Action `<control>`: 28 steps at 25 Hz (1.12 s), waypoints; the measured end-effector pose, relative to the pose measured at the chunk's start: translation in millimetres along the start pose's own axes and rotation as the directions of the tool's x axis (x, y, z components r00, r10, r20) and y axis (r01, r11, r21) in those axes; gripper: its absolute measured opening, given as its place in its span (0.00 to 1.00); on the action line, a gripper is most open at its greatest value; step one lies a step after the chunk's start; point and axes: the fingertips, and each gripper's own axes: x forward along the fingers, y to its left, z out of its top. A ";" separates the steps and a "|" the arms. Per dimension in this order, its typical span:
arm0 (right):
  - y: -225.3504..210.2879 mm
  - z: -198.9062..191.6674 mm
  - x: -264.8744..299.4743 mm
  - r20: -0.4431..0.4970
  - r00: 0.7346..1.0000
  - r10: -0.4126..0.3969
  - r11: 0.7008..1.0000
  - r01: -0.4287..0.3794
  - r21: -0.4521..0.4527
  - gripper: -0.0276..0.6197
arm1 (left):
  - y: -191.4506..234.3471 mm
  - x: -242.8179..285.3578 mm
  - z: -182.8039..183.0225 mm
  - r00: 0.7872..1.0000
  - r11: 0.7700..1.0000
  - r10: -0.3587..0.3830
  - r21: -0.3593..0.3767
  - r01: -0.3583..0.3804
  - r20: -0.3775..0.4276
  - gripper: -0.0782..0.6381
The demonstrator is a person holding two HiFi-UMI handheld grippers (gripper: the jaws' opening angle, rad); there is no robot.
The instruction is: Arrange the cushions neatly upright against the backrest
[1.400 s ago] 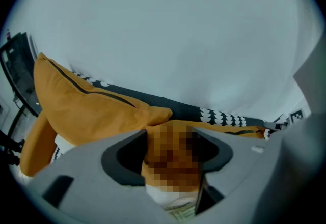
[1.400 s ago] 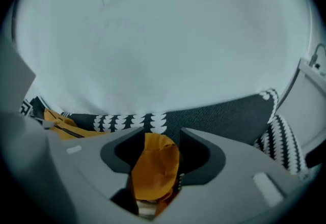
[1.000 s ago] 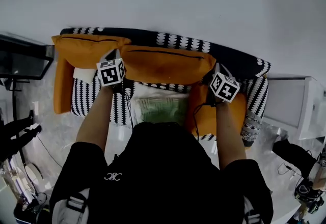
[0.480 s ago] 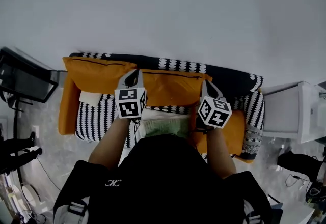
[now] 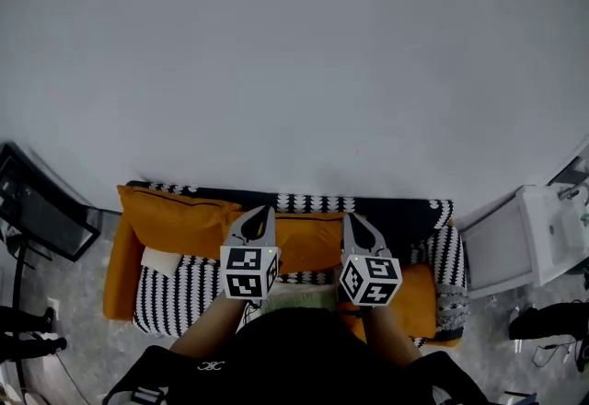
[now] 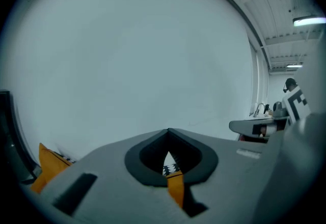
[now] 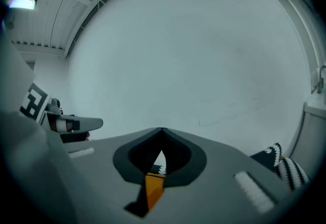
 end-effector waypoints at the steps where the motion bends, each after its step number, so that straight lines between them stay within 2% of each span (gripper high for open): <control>1: 0.5 -2.0 0.6 -0.006 1.000 -0.009 1.000 0.009 -0.006 0.05 | -1.5 1.3 3.9 1.000 1.000 -0.010 0.002 0.010 0.006 0.12; 10: -2.3 0.0 4.5 -0.014 0.999 -0.038 0.999 0.038 -0.014 0.05 | -7.0 11.2 0.4 0.999 0.999 -0.034 0.040 0.034 0.001 0.12; 16: -5.8 -6.7 6.1 -0.036 0.998 -0.054 0.998 0.053 -0.020 0.05 | -13.6 15.4 -3.2 0.997 0.997 -0.078 -0.016 0.078 -0.006 0.12; 21: -10.5 -8.7 6.8 -0.043 0.997 -0.071 0.997 0.070 -0.021 0.05 | -17.2 22.3 -11.9 0.995 0.995 -0.094 -0.027 0.093 -0.041 0.12; 28: -8.2 -13.0 2.6 -0.049 0.993 -0.104 0.994 0.103 -0.026 0.05 | -16.0 20.4 -15.2 0.993 0.993 -0.113 -0.032 0.111 -0.047 0.12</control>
